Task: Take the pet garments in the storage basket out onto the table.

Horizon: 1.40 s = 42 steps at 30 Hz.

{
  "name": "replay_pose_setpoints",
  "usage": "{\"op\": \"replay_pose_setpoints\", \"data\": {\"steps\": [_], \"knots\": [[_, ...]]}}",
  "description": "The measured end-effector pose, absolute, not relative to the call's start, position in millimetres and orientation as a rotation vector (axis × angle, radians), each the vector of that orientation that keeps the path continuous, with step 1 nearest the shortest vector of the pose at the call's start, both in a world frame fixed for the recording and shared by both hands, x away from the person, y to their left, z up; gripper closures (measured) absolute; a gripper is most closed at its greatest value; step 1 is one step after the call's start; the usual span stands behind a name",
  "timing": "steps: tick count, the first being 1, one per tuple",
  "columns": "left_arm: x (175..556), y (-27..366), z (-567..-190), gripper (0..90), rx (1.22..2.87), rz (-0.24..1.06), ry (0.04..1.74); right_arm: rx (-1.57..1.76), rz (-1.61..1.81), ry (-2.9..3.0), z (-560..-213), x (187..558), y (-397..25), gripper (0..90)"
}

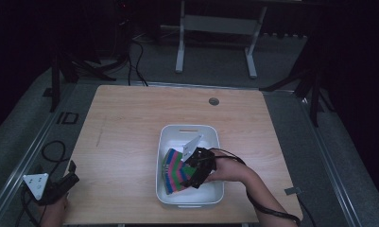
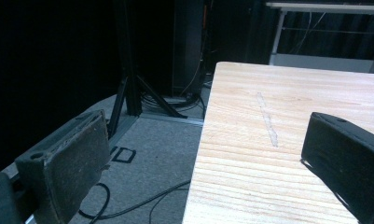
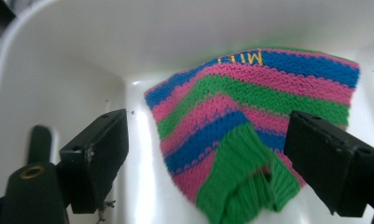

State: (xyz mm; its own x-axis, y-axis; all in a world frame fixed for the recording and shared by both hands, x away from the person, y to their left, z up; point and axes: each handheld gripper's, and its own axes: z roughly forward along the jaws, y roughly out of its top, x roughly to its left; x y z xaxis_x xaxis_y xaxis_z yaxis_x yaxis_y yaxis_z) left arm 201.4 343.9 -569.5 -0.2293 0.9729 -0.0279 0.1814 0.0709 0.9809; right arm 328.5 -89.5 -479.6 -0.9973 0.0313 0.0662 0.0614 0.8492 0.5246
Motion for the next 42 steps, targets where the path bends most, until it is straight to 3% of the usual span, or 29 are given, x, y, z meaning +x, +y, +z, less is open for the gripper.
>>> {"op": "replay_pose_setpoints", "data": {"steps": [12,17,18,19,21,24,42], "knots": [[201.3,344.0,-569.4,1.4,1.197,1.239,1.543,-0.020,-0.572,-3.091,-515.1,327.6,-48.6,14.9],[201.1,343.8,-569.5,1.4,1.200,1.239,1.540,0.019,-0.495,-3.168,-523.3,325.8,-44.8,20.7],[201.2,343.8,-569.4,1.4,1.200,1.238,1.540,0.004,-0.504,-3.191,-520.6,325.2,-44.9,38.7],[201.2,343.9,-569.4,1.4,1.200,1.239,1.540,-0.010,-0.506,-3.198,-518.6,325.8,-45.4,47.2],[201.2,343.9,-569.4,1.4,1.199,1.238,1.541,-0.022,-0.511,-3.202,-515.6,326.8,-46.8,57.9],[201.3,344.2,-569.4,1.4,1.197,1.234,1.542,-0.038,-0.524,-3.181,-511.5,328.6,-49.3,63.5],[201.4,343.8,-569.4,1.4,1.201,1.236,1.539,-0.088,-0.792,-3.199,-437.9,326.3,-79.8,65.8]]}}
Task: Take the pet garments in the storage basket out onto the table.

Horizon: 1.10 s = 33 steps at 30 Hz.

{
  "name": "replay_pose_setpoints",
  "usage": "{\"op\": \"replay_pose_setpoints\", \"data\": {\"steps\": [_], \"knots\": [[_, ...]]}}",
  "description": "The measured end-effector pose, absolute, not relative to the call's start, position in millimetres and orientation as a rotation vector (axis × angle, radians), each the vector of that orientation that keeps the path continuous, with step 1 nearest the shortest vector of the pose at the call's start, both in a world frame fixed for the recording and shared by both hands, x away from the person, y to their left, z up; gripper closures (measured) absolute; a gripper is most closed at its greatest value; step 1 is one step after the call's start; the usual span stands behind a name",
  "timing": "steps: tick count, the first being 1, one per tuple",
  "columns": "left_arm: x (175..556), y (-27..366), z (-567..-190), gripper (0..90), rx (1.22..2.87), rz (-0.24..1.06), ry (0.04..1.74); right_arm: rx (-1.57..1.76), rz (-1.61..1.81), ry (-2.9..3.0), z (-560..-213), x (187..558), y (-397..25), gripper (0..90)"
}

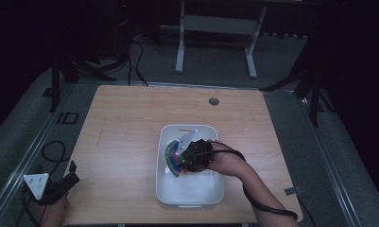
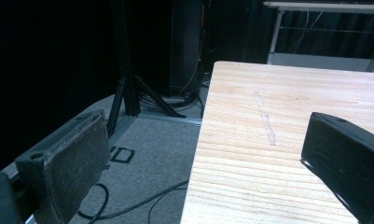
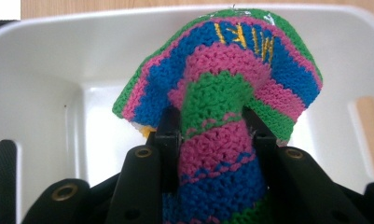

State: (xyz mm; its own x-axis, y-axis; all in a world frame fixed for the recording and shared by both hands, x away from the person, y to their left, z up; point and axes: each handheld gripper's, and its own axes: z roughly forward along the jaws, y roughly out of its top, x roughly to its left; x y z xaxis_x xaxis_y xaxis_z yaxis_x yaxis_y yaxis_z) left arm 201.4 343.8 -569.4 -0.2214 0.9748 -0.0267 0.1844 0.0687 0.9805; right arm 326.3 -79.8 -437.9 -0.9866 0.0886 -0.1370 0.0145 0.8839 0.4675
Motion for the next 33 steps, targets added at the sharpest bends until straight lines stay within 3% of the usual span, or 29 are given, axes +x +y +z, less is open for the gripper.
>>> {"op": "replay_pose_setpoints", "data": {"steps": [14,33], "knots": [[201.4,344.2,-569.3,1.4,1.198,1.235,1.543,0.116,0.836,2.773,-377.1,324.6,-108.0,65.6],[201.3,344.4,-569.4,1.4,1.191,1.233,1.545,0.260,0.885,2.683,-354.7,334.7,-163.9,65.3]]}}
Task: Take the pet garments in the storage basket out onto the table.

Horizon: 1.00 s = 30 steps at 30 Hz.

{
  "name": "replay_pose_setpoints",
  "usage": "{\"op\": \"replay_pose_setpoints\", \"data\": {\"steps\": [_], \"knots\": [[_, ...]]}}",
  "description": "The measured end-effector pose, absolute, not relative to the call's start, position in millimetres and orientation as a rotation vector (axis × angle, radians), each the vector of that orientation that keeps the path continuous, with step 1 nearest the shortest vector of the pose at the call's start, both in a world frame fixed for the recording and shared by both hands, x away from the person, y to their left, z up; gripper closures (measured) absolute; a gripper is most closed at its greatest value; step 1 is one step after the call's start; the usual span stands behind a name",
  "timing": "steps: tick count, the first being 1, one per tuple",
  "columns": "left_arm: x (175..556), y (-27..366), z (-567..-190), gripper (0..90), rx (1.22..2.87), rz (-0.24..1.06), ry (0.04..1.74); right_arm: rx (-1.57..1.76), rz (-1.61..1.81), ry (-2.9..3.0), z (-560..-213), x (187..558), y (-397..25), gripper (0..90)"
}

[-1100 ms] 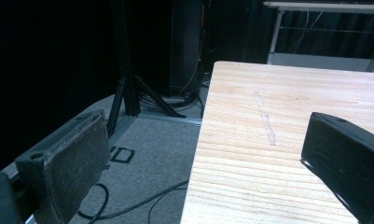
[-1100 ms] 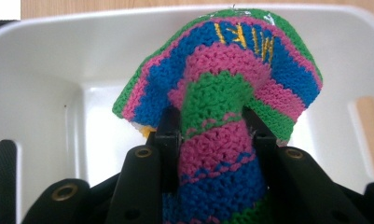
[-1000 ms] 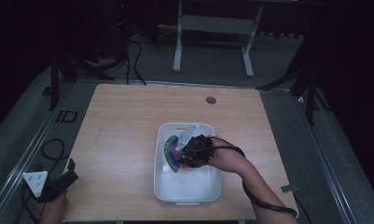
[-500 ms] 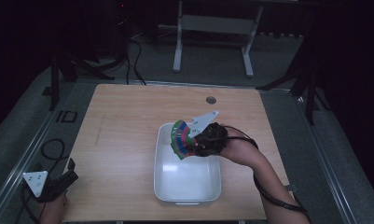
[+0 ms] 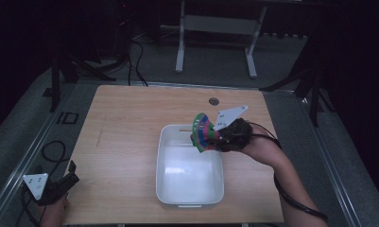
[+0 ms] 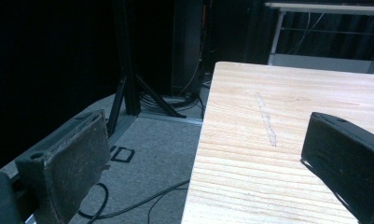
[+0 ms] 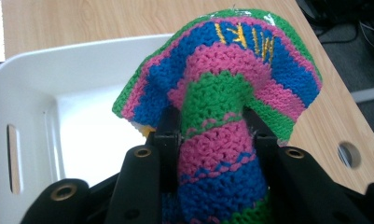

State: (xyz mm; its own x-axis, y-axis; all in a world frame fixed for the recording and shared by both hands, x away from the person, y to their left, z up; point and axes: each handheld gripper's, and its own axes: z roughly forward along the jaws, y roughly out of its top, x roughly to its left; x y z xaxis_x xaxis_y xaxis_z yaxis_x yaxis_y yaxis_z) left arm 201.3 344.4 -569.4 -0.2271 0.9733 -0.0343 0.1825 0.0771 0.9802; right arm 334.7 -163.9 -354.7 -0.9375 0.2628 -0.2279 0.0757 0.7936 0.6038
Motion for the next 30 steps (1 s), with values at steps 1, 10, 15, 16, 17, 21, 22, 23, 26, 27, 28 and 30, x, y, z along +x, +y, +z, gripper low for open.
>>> {"op": "replay_pose_setpoints", "data": {"steps": [1,10,15,16,17,21,22,23,26,27,28,30], "knots": [[201.3,344.4,-569.4,1.4,1.191,1.234,1.546,0.274,0.886,2.675,-354.1,335.1,-168.6,65.3],[201.4,344.4,-569.3,1.4,1.191,1.235,1.549,0.388,0.874,2.632,-351.7,338.2,-214.3,65.3],[201.4,344.3,-569.4,1.4,1.190,1.235,1.549,0.441,0.857,2.620,-351.7,337.9,-234.6,65.3],[201.5,344.3,-569.3,1.4,1.189,1.234,1.552,0.448,0.848,2.622,-352.1,337.6,-239.2,65.3],[201.6,344.1,-569.4,1.4,1.186,1.234,1.551,0.478,0.840,2.608,-352.4,336.7,-250.5,65.3],[201.2,343.9,-569.4,1.4,1.191,1.240,1.547,0.533,0.849,2.577,-352.0,335.7,-270.5,65.2],[201.3,343.8,-569.5,1.4,1.190,1.241,1.546,0.546,0.863,2.569,-352.6,335.4,-274.5,65.3],[201.0,343.9,-569.4,1.4,1.193,1.242,1.545,0.553,0.864,2.574,-354.0,334.8,-277.2,65.2],[200.8,343.8,-569.5,1.4,1.192,1.240,1.544,0.557,0.830,2.576,-362.5,333.8,-280.6,65.2],[200.6,343.9,-569.5,1.4,1.193,1.240,1.544,0.566,0.829,2.578,-366.0,334.4,-281.9,65.2],[200.5,343.8,-569.5,1.4,1.192,1.240,1.543,0.578,0.833,2.578,-369.6,335.4,-283.4,65.2],[200.6,343.8,-569.5,1.4,1.191,1.240,1.542,0.588,0.836,2.589,-378.4,337.7,-285.8,65.1]]}}
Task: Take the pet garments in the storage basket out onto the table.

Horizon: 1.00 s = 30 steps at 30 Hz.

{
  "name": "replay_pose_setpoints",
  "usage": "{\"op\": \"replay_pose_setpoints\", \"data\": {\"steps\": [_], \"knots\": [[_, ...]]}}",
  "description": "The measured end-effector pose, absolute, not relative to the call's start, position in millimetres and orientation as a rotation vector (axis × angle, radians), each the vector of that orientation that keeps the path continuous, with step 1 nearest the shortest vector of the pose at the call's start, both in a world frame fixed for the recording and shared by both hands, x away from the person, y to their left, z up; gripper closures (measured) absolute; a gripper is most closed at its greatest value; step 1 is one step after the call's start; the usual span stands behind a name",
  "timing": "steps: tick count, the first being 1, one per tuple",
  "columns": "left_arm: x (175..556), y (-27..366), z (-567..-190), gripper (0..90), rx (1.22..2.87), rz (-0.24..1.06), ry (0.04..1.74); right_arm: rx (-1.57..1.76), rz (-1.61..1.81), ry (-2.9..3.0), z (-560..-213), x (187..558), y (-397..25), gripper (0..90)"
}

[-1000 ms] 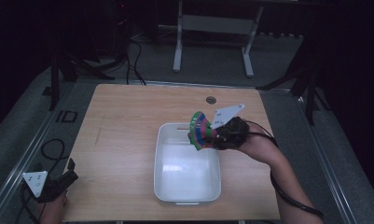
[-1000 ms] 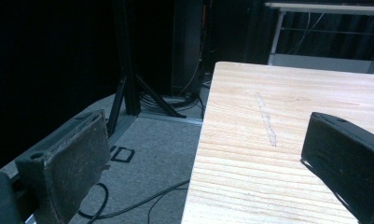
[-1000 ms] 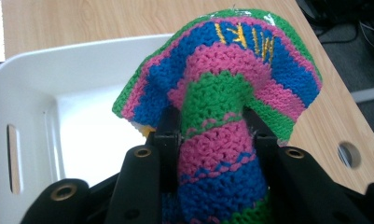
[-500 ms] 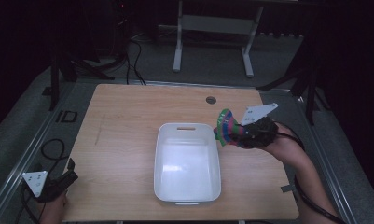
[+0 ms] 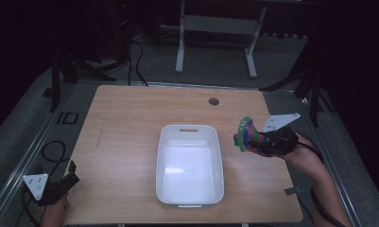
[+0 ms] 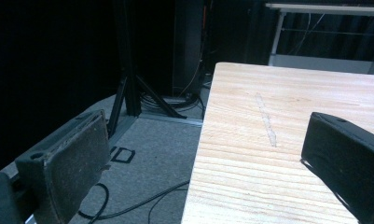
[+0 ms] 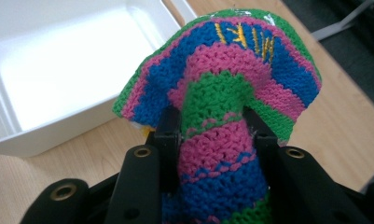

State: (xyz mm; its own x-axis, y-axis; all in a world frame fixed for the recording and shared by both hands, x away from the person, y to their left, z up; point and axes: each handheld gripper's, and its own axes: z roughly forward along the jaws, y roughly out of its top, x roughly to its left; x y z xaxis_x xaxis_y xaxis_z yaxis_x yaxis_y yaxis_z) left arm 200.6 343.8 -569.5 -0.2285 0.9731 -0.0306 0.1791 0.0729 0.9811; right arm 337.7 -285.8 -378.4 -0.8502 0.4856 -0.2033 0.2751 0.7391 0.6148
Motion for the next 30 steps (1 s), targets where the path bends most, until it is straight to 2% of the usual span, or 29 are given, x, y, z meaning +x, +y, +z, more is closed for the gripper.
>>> {"op": "replay_pose_setpoints", "data": {"steps": [9,20,28,30], "knots": [[200.7,343.4,-569.5,1.4,1.193,1.241,1.540,0.653,0.792,2.631,-423.7,346.8,-290.2,65.0],[200.6,343.4,-569.4,1.4,1.196,1.239,1.543,0.770,0.871,2.676,-505.1,355.3,-300.2,64.6],[200.3,343.1,-569.5,1.4,1.198,1.244,1.539,0.782,0.851,2.701,-529.8,358.3,-290.3,61.3],[200.4,343.0,-569.5,1.4,1.199,1.244,1.538,0.777,0.837,2.702,-530.9,358.4,-288.2,57.4]]}}
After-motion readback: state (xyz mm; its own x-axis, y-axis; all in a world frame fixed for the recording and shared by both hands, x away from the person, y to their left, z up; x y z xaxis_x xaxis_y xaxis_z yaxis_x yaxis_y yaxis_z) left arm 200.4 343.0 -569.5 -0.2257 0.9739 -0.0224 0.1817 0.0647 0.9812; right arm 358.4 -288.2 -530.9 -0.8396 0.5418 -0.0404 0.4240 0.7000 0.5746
